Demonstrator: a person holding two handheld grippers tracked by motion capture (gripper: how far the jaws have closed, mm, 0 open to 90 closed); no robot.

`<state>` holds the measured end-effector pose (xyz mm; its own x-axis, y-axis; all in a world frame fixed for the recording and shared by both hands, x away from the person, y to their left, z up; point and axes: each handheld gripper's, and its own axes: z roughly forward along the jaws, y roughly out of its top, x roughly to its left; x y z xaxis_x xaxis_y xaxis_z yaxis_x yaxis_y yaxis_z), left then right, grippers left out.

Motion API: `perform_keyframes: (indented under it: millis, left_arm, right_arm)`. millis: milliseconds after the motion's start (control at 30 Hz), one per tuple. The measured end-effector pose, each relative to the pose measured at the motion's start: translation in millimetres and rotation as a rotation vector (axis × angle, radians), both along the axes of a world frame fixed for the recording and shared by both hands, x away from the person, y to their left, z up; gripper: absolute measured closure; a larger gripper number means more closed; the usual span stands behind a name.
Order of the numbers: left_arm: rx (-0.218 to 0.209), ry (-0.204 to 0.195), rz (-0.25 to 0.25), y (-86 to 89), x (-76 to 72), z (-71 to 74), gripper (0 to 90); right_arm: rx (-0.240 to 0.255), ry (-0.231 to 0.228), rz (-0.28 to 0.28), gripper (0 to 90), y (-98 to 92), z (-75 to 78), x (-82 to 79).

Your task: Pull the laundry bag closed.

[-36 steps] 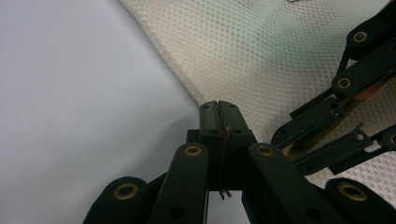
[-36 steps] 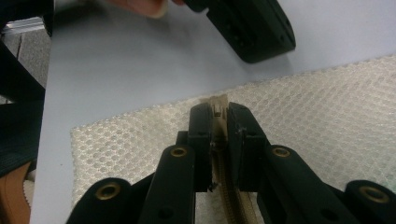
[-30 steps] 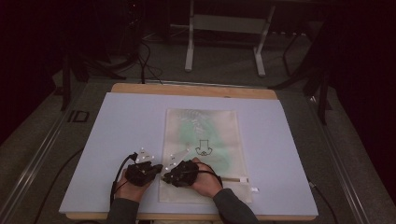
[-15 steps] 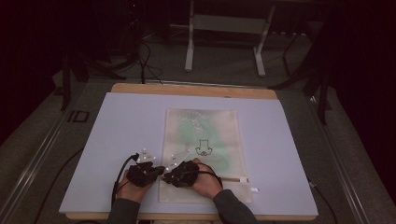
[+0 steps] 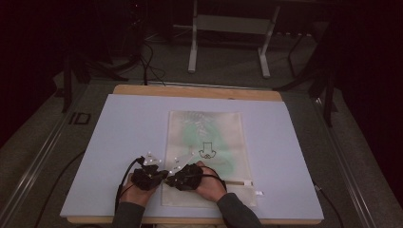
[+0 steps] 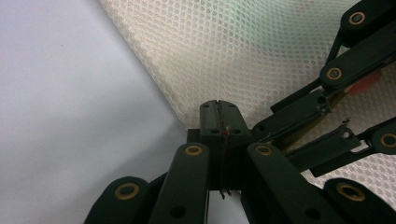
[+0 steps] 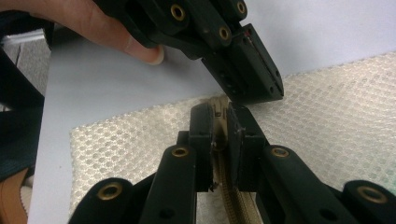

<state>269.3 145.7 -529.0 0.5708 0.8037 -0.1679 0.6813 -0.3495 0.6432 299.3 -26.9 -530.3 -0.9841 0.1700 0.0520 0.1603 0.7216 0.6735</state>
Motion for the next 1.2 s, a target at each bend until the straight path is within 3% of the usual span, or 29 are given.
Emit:
perform_keyframes:
  millis: [167,333,1200]
  left_arm:
    - [-0.024,0.016,0.005,2.3,1.6,-0.9,89.6]
    - [0.009,0.005,-0.004,-0.4,1.0,0.4,89.6]
    - [0.015,0.005,-0.009,-1.1,1.0,0.8,89.5]
  right_arm:
    - [-0.029,-0.011,0.020,81.9,1.4,2.8,-0.1]
    - [-0.037,-0.016,0.020,82.2,-0.7,4.1,-0.5]
    - [-0.133,-0.091,0.052,82.1,-9.4,11.2,-7.1]
